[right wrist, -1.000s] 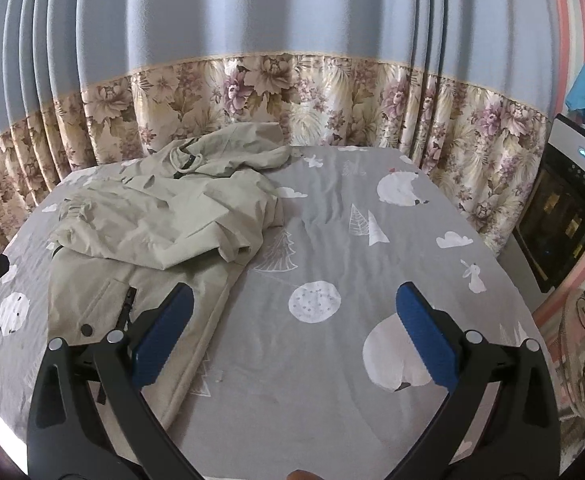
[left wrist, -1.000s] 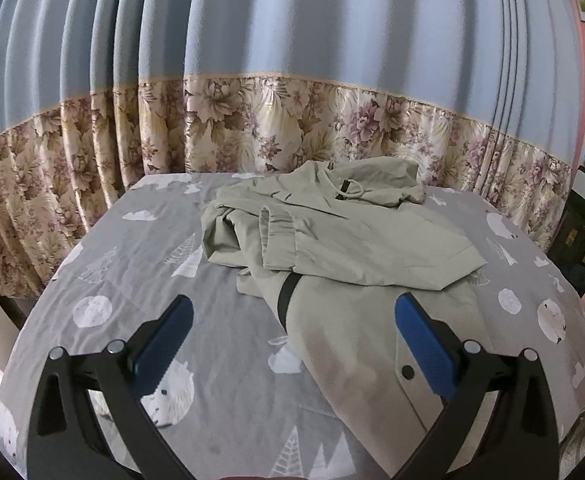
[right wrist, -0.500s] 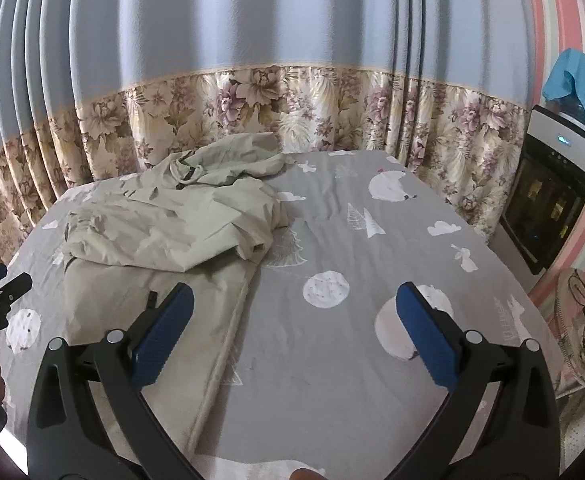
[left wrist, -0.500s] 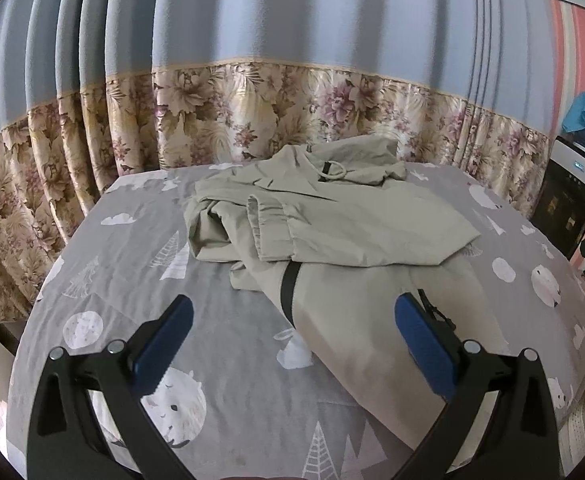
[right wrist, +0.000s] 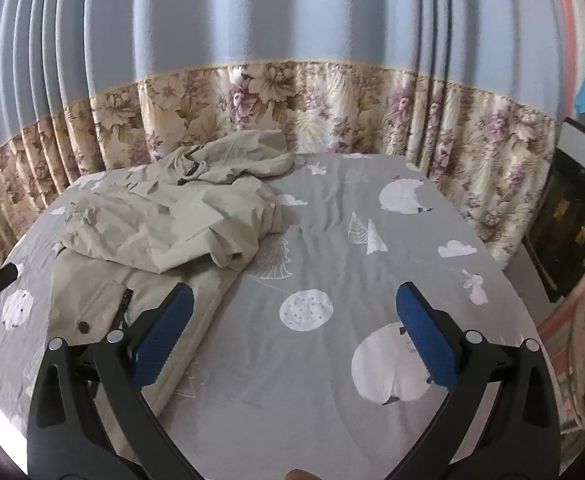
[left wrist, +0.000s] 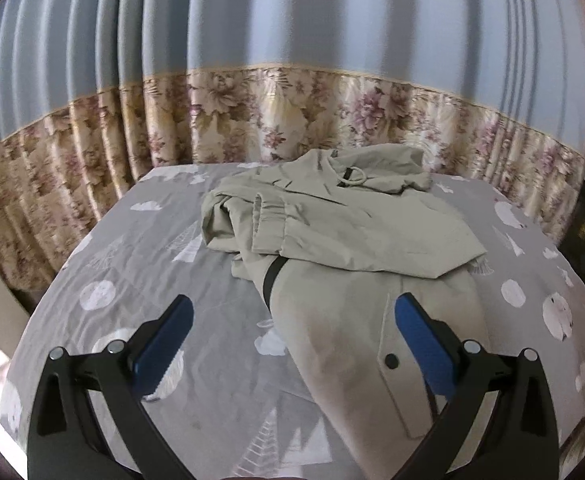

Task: Fold large clothes
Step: 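Move both grippers over the beige jacket toward its hem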

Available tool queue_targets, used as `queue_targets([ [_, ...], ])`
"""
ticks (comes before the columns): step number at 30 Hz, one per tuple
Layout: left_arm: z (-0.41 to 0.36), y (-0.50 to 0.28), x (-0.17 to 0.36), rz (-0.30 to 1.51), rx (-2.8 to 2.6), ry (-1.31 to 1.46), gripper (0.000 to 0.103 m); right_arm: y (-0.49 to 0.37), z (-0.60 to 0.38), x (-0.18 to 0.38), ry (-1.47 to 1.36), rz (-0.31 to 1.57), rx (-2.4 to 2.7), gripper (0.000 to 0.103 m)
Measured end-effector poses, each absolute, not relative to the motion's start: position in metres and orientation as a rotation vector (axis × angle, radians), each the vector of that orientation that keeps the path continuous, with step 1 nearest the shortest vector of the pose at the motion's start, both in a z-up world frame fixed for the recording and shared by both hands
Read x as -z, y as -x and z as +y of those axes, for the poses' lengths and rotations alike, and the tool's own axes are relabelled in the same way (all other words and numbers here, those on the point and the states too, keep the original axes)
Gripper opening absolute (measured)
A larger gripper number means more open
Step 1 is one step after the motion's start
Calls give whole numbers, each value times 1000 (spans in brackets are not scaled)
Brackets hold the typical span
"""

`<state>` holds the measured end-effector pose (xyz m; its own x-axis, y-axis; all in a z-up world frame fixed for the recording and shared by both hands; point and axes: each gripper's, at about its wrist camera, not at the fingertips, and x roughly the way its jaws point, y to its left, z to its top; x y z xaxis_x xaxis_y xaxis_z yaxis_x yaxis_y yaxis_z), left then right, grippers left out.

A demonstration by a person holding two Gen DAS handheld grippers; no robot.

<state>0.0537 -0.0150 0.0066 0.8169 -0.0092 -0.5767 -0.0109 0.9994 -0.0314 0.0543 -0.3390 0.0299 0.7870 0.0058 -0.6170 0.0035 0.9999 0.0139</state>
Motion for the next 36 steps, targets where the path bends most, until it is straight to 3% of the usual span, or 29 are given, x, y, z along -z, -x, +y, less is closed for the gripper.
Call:
queue_targets([
  [15, -59, -29, -29, 584, -93, -20, 101, -61, -367, -32, -27, 644, -112, 100],
  [36, 33, -71, 1, 610, -14, -4, 101, -83, -285, 18, 2, 774, -6, 100],
])
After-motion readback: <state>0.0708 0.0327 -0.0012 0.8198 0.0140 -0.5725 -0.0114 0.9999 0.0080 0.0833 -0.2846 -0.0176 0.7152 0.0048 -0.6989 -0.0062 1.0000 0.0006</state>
